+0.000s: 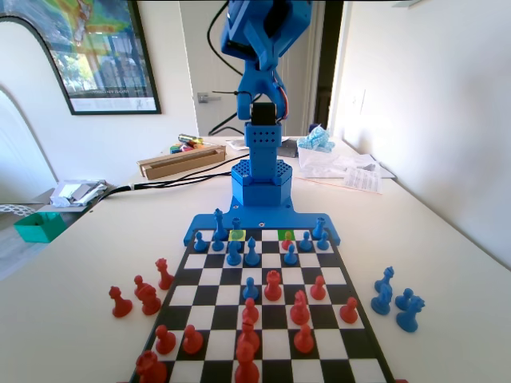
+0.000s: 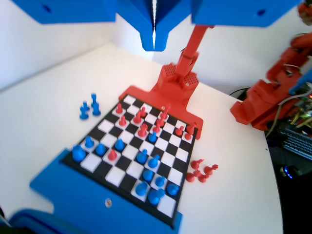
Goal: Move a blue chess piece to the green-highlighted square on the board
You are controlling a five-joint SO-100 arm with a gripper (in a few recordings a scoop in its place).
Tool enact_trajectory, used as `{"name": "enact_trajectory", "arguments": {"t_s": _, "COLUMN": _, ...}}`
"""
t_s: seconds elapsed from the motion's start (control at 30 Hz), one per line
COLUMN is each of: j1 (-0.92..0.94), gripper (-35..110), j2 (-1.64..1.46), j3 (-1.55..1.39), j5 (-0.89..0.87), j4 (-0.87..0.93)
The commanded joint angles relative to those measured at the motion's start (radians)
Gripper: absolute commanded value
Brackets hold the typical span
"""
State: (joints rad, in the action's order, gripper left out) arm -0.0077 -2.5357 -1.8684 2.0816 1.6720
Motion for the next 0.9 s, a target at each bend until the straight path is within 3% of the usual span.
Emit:
{"name": "enact_trajectory", "arguments": {"t_s": 0.0, "j1": 0.034, "gripper": 1, "j2": 0.117, "j3": 0.069, "j5": 0.161, "j4": 0.006}}
{"name": "enact_trajectory", "arguments": {"t_s": 0.23, "j1": 0.094, "gripper": 1, "j2": 0.255, "j3": -0.048, "j5": 0.451, "j4": -0.087}}
{"name": "enact_trajectory", "arguments": {"t_s": 0.53, "j1": 0.195, "gripper": 1, "j2": 0.357, "j3": -0.147, "j5": 0.804, "j4": -0.083}}
{"name": "enact_trajectory", "arguments": {"t_s": 0.87, "j1": 0.291, "gripper": 1, "j2": 0.371, "j3": -0.279, "j5": 0.951, "j4": -0.146}}
